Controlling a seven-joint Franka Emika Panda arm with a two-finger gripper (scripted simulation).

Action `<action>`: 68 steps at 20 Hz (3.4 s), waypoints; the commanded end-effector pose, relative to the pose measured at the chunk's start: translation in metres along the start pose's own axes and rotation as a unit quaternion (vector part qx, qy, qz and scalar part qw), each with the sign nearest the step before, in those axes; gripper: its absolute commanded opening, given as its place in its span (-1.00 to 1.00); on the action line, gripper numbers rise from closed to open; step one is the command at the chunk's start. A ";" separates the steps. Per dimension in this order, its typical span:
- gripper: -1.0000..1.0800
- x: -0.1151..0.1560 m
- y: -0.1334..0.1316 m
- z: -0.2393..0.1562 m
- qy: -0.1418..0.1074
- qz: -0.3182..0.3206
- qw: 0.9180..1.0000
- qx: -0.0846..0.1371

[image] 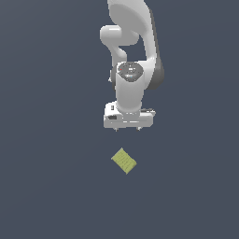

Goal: Pick up the object and move it to a goal position.

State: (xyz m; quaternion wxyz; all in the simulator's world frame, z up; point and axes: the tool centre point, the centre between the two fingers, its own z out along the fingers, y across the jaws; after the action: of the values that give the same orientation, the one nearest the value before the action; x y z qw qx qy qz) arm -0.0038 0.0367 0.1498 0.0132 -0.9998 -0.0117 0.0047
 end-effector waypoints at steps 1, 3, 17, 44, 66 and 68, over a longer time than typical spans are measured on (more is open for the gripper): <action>0.92 0.000 0.000 0.000 0.000 0.000 1.000 0.000; 0.92 0.001 -0.001 0.000 0.001 -0.001 1.000 0.001; 0.92 0.007 -0.016 -0.004 0.008 -0.007 1.000 0.009; 0.92 0.075 0.008 0.064 0.001 -0.294 0.956 -0.011; 0.92 0.092 0.019 0.098 -0.001 -0.375 0.927 -0.014; 0.92 0.091 0.019 0.107 -0.001 -0.376 0.927 -0.014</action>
State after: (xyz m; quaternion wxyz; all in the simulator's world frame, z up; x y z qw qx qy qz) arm 0.0877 0.0225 0.0484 -0.0002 -0.9223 -0.3864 -0.0005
